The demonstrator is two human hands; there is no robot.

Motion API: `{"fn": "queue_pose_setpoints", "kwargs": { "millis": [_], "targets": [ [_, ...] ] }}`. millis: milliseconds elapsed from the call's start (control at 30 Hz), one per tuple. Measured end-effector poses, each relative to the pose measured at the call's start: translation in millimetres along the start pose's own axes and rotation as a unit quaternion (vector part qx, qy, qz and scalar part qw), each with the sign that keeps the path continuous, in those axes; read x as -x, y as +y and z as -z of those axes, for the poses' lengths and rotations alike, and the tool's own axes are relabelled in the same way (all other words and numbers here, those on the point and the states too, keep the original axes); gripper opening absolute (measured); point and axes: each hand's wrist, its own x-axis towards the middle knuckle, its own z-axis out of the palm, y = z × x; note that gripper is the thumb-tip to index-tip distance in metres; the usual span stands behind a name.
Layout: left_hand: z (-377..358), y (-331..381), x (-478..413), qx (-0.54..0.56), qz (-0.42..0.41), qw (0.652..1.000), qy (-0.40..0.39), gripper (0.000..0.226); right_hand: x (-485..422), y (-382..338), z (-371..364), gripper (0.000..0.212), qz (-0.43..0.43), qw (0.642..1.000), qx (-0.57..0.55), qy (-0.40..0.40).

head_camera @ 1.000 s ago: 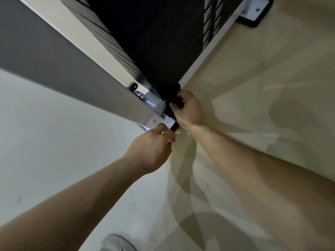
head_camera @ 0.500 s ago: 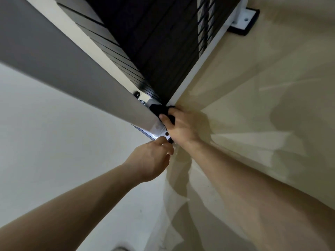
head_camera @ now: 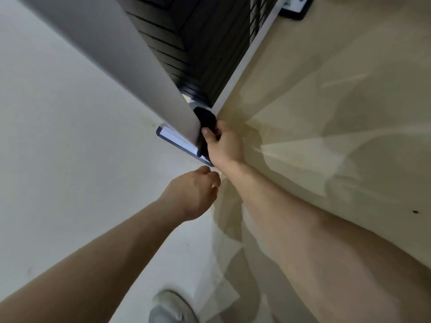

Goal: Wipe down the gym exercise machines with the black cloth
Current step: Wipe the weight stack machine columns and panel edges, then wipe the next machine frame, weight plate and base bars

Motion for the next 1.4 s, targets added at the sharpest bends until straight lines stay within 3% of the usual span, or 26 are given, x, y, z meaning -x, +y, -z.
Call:
{"fn": "queue_pose_setpoints", "kwargs": {
  "millis": [133,333,533,733,867,967,1133,1267,1400],
  "targets": [
    [-1,12,39,0.047,0.02,0.999,0.017,0.023,51,-8,-5,0.011,-0.025,0.992,-0.005,-0.122],
    [1,54,132,0.143,0.103,0.984,0.032,0.023,143,-29,62,0.029,-0.029,0.997,0.066,-0.004],
    [29,103,236,0.206,0.106,0.971,0.062,0.024,253,-78,114,0.027,-0.059,0.988,0.141,-0.007],
    [114,140,331,0.279,0.092,0.947,0.13,0.033,367,-181,131,0.027,-0.004,0.972,0.224,-0.063],
    [166,154,408,0.396,0.122,0.892,0.179,0.043,430,-263,144,0.027,0.01,0.975,0.209,-0.071],
    [213,169,458,0.482,0.092,0.846,0.206,0.03,470,-323,156,0.028,0.022,0.977,0.202,-0.071],
    [284,212,525,0.528,0.068,0.812,0.241,0.016,529,-414,193,0.029,0.049,0.975,0.21,-0.054],
    [345,262,564,0.517,0.057,0.816,0.254,0.017,574,-485,249,0.024,0.067,0.971,0.225,-0.044],
    [412,316,601,0.47,0.013,0.838,0.277,0.018,615,-555,310,0.034,0.099,0.96,0.258,-0.042]
  ]
}}
